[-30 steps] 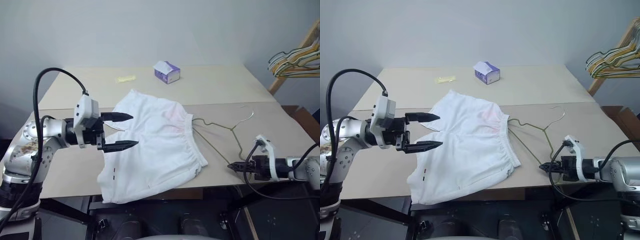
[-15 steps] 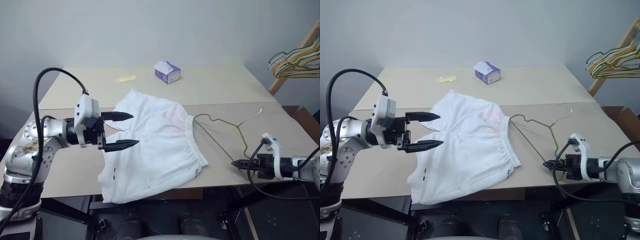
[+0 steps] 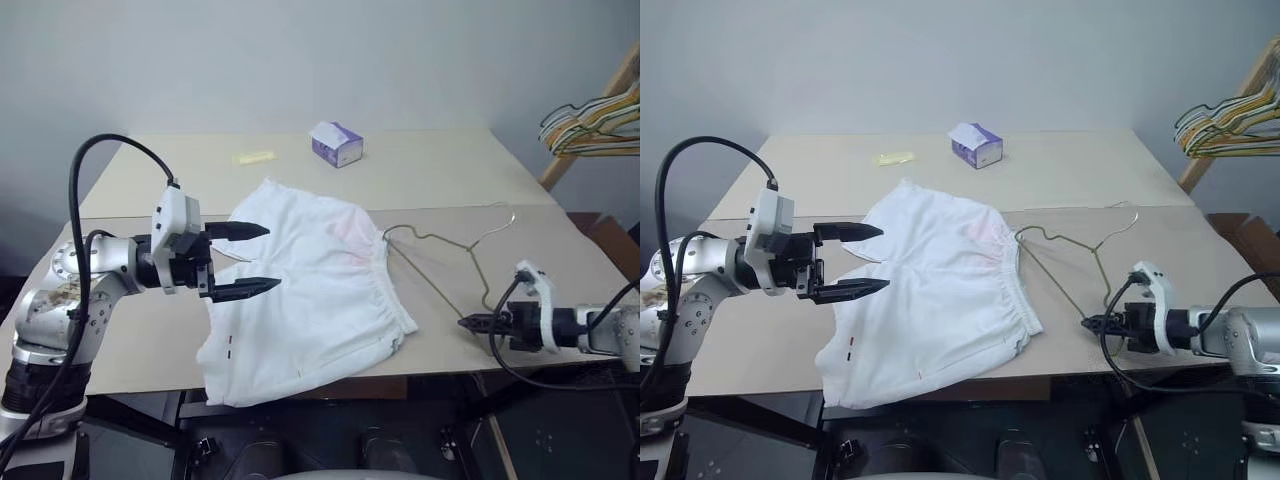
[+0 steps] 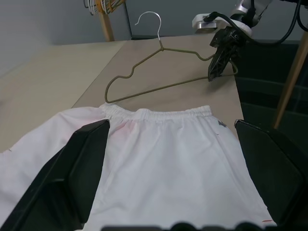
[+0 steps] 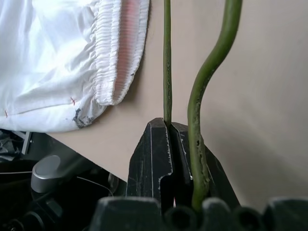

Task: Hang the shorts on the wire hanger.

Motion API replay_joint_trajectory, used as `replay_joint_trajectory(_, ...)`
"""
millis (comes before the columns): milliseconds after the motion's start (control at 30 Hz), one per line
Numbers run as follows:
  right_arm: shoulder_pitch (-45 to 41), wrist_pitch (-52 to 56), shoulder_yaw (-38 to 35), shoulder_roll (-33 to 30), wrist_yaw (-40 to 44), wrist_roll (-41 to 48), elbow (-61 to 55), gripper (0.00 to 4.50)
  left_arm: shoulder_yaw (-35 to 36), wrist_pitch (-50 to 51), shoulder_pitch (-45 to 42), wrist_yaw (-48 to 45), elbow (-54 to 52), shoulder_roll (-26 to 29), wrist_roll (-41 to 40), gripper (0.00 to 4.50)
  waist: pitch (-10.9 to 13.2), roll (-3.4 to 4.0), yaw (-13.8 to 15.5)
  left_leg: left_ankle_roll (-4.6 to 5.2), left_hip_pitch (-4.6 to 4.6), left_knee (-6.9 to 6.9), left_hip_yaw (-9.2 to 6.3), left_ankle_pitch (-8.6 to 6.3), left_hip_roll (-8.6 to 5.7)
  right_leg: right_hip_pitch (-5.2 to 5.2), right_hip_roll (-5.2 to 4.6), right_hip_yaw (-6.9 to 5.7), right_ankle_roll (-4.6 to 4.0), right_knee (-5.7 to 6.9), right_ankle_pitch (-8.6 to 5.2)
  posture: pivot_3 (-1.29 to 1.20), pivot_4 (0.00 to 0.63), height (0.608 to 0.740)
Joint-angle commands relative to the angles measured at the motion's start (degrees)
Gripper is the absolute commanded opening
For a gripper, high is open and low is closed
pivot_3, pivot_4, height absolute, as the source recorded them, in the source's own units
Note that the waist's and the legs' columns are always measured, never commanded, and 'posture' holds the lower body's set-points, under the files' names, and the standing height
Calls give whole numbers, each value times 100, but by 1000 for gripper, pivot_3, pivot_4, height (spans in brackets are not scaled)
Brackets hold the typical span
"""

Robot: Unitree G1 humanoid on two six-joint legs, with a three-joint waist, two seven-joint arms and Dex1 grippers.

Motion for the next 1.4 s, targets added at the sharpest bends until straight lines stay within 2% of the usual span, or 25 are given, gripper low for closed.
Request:
replay_joint_trajectory(33, 66, -38, -232, -137, 18, 115, -167, 0, 188, -79, -40, 52, -166, 45, -72, 4489, 0, 0, 30, 0, 0, 0, 0, 0, 0, 0, 0, 0, 0, 0, 0, 81, 0, 740)
replay_joint_trajectory(233, 96, -148, 33, -71, 1, 42, -229, 0, 182, -116, -37, 93, -172, 21, -57, 4489, 0, 0, 68, 0, 1, 1, 3, 0, 0, 1, 0, -1, 0, 1, 0, 87, 0, 740)
replay_joint_trajectory(567, 393, -102, -363, -114, -74, 150, -181, 0, 272, -50, 118, 139, -313, 72, -104, 4489, 0, 0, 92, 0, -2, 1, 2, 0, 0, 1, 0, -2, 0, 0, 0, 97, 0, 740)
replay_joint_trajectory(800, 457, -142, -292, -23, -128, 146, -277, 0, 264, -32, 77, 137, -305, 78, -100, 4489, 0, 0, 82, 0, 1, 1, 2, 0, 0, 2, 0, -1, 0, 1, 0, 93, 0, 740)
replay_joint_trajectory(1067, 8, -168, 202, 77, 142, 165, -203, 0, 218, -59, -25, 141, -259, 53, -59, 4489, 0, 0, 78, 0, 0, 0, 0, 0, 0, 1, 0, -2, 0, -1, 0, 105, 0, 740)
replay_joint_trajectory(1267, -190, -335, 714, -77, 562, 44, -133, 0, 327, -45, 92, 167, -333, 109, -82, 4489, 0, 0, 101, 0, -3, 1, -1, 0, 0, 0, 0, -3, 0, -1, 0, 126, 0, 740)
replay_joint_trajectory(1400, -749, -654, 1248, 98, 612, -348, 522, 0, 343, -65, 112, 185, -341, 133, -81, 4489, 0, 0, 92, 0, 2, 1, -2, 0, 1, 1, 1, -2, 0, 0, 0, 134, 0, 740)
